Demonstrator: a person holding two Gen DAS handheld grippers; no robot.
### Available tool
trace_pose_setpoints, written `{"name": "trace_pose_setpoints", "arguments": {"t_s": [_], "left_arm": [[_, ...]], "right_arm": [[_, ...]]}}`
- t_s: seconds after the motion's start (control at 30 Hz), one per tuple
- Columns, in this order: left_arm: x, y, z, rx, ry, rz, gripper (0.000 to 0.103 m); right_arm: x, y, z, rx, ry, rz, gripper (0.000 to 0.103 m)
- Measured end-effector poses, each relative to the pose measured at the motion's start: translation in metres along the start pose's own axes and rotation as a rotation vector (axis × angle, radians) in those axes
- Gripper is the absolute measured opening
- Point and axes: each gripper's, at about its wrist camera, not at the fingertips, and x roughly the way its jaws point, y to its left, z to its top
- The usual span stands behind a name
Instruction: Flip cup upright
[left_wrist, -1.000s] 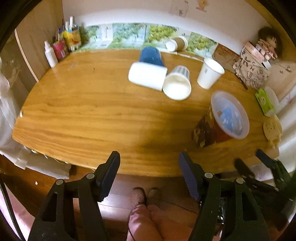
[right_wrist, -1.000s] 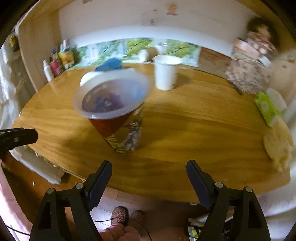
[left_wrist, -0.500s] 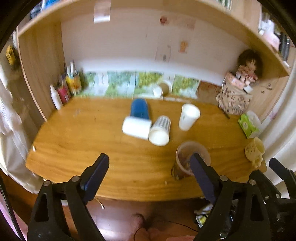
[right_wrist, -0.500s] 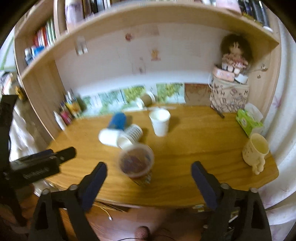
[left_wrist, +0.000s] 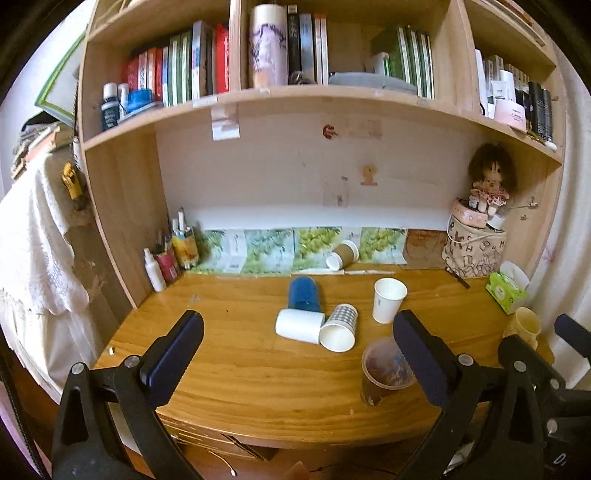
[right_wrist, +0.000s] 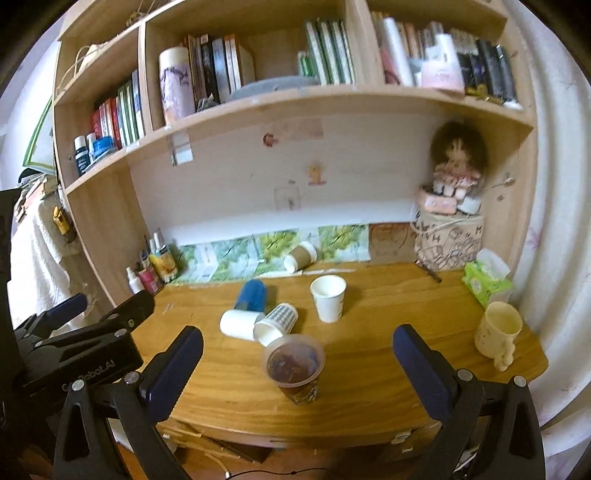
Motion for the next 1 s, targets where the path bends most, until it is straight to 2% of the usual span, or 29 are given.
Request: {"name": "trace_pose_setpoints", "arguments": {"t_s": [0.27, 0.4, 1.0], "left_arm": [[-0.011, 0.002, -0.002, -0.028, -0.034, 0.056, 0.103], [-0.008, 0.001, -0.005, -0.037, -0.012, 0.063, 0.103], [-0.012, -0.001, -0.006, -0.019, -0.023, 0.057, 0.103]], "right_arm": [[-0.013, -0.004, -0.001, -0.001, -0.052, -0.025, 0.103], [-0.02, -0.006, 0.001, 0.001, -0.085, -0.016, 0.103], [-0.018, -0.001, -0.002, -0.018, -0.048, -0.012, 0.103]]}}
